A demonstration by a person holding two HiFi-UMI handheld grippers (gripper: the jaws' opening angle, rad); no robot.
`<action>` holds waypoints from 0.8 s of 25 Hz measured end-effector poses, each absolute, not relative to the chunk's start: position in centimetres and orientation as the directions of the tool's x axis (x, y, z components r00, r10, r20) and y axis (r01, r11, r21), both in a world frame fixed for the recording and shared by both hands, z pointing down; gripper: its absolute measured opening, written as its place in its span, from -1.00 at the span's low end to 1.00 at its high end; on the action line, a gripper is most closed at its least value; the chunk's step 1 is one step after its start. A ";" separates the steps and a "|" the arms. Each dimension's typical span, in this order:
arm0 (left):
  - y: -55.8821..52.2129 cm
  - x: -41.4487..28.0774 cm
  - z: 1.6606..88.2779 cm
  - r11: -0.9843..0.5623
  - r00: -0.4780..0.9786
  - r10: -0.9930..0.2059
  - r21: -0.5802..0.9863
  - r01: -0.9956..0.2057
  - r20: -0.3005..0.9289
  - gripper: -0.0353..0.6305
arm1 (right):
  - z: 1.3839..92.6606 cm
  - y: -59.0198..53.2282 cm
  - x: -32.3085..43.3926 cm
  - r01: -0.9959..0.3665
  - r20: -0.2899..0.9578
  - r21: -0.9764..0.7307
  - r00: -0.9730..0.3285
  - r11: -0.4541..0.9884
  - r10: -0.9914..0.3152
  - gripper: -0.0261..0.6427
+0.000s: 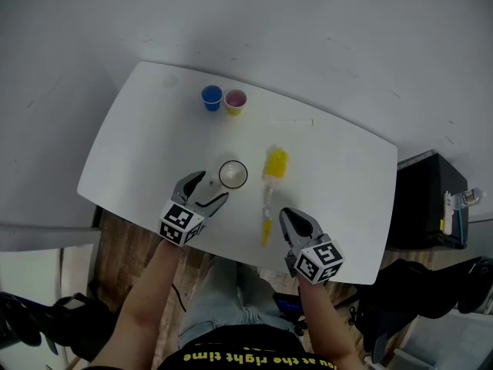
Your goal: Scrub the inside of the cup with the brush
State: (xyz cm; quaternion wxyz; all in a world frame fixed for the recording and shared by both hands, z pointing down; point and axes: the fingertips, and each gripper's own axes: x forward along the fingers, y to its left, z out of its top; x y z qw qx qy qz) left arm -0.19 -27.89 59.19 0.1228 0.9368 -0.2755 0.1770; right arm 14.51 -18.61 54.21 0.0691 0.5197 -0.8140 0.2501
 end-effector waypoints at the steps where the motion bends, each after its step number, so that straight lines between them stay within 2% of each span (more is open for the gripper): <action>1: -28.1 0.1 59.5 -0.824 0.790 -0.464 0.133 -0.551 0.401 0.19 | 54.5 -18.6 14.3 -0.878 0.377 -0.343 -0.455 0.335 -0.807 -0.84; 6: -28.6 1.4 60.4 -0.852 0.813 -0.420 0.134 -0.507 0.403 0.28 | 56.2 -18.4 13.4 -0.874 0.413 -0.358 -0.464 0.329 -0.784 -0.82; 9: -29.1 2.2 60.8 -0.864 0.823 -0.401 0.133 -0.486 0.401 0.34 | 57.6 -18.5 13.1 -0.876 0.449 -0.359 -0.464 0.321 -0.764 -0.68; 14: -29.3 4.0 61.7 -0.894 0.848 -0.338 0.143 -0.425 0.409 0.34 | 59.6 -19.1 12.8 -0.886 0.497 -0.348 -0.451 0.306 -0.742 -0.72; 17: -29.5 4.8 61.7 -0.904 0.858 -0.320 0.142 -0.404 0.402 0.34 | 60.7 -19.5 13.1 -0.897 0.526 -0.338 -0.430 0.284 -0.733 -0.59; 20: -29.7 5.7 61.8 -0.914 0.867 -0.301 0.140 -0.382 0.398 0.34 | 61.7 -20.1 13.6 -0.905 0.550 -0.331 -0.415 0.267 -0.725 -0.57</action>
